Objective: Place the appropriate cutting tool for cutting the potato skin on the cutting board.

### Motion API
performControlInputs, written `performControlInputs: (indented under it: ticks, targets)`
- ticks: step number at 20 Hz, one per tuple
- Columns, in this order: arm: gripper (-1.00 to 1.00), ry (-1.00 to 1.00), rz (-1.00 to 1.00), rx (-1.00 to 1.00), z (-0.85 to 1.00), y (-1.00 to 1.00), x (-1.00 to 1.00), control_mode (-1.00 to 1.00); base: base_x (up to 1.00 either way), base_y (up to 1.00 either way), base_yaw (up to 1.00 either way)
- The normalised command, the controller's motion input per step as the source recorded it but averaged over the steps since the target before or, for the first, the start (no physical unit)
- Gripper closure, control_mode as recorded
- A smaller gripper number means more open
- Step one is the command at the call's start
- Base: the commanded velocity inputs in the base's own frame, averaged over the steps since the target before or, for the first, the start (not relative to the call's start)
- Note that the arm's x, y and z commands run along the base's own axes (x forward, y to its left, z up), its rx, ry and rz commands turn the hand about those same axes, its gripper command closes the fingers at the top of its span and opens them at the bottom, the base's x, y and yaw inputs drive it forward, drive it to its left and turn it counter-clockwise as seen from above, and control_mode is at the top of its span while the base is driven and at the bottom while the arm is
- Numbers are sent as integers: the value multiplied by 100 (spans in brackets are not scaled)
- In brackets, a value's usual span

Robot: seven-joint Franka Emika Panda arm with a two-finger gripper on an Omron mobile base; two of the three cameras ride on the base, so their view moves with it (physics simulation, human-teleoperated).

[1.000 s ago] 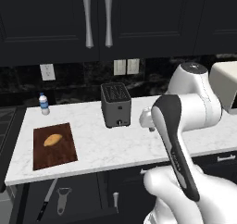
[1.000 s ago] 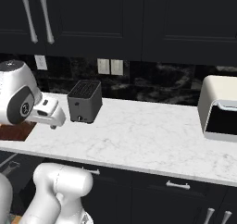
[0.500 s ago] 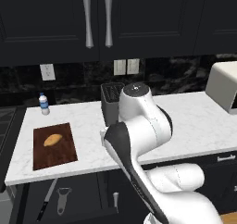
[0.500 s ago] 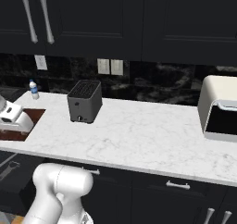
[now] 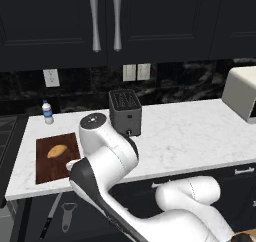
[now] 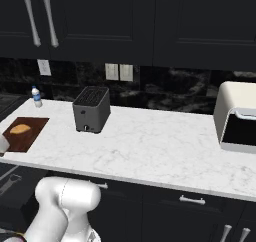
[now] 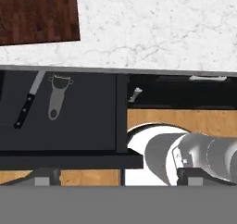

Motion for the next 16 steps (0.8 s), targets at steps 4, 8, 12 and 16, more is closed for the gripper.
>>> performControlInputs:
  ticks: [4,8,12,16]
  targets:
    - [-100,14,0,0,-73,100,0,-100,0,0,0]
    - [-100,6,0,-9,-30,68,-4,-100,0,0,0]
    - [-100,1,0,3,-6,0,5,-100,0,0,0]
    - [-100,4,0,20,-27,0,73,-100,0,0,0]
